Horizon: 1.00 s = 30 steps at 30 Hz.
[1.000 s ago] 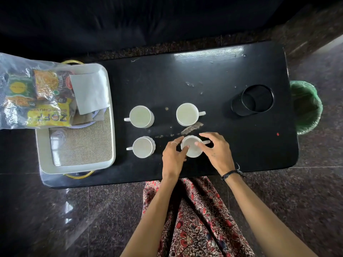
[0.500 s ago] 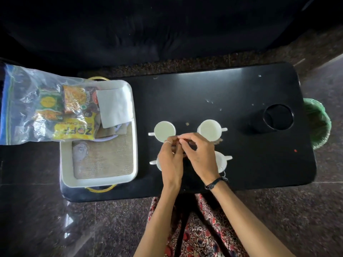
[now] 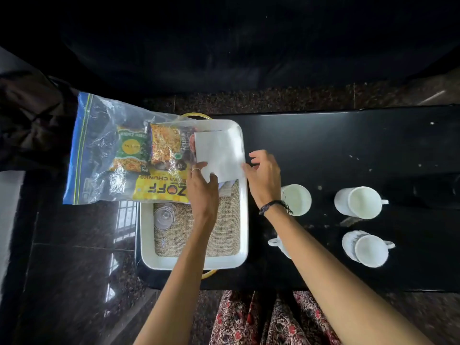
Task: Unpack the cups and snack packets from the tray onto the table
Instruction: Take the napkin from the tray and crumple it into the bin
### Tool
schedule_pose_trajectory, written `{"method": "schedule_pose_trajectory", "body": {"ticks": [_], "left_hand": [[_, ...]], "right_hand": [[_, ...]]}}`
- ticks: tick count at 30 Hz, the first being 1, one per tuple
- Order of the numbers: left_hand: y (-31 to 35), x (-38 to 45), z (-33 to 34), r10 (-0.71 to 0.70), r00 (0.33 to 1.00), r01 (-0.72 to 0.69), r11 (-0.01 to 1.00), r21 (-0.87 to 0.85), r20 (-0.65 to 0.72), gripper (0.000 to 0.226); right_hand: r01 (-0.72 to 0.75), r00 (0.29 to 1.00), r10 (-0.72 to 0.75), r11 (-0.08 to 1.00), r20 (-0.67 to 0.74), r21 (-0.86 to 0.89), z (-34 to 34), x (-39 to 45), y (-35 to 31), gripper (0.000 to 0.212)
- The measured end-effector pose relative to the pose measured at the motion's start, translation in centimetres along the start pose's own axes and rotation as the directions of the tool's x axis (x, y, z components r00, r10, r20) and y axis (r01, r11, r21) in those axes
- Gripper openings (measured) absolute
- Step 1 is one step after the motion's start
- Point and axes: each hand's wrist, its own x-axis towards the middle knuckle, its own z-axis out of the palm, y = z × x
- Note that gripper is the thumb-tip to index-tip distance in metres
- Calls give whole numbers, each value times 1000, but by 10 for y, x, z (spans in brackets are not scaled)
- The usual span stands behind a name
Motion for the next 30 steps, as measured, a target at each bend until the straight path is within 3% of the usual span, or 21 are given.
{"method": "schedule_pose_trajectory", "body": {"ticks": [4,7,17,23,26,30], "left_hand": [[-8,22,5,14,995,-24,995,94,103,43],[-13,28,11,41,982,-70,986,154,185,52],[-26,43,9,47,953,-90,987,131,298,54],[-25,48,9,62,941,-74,997,23,332,48],[-25,47,10,49,944,-35,998,-48,325,43],[-23,42,9,-20,962,79,975,-206,274,28]], "right_hand": [[-73,997,72,994,-17,-82,16,23,-3,37],[-88,996,86,989,-27,-122,27,31,-7,34],[-111,991,94,973,-92,-202,39,35,-4,22],[-109,988,84,974,-131,-197,38,31,1,14],[-77,987,58,989,-150,-128,33,25,0,8],[-73,994,82,990,-71,117,17,18,-9,9]]}}
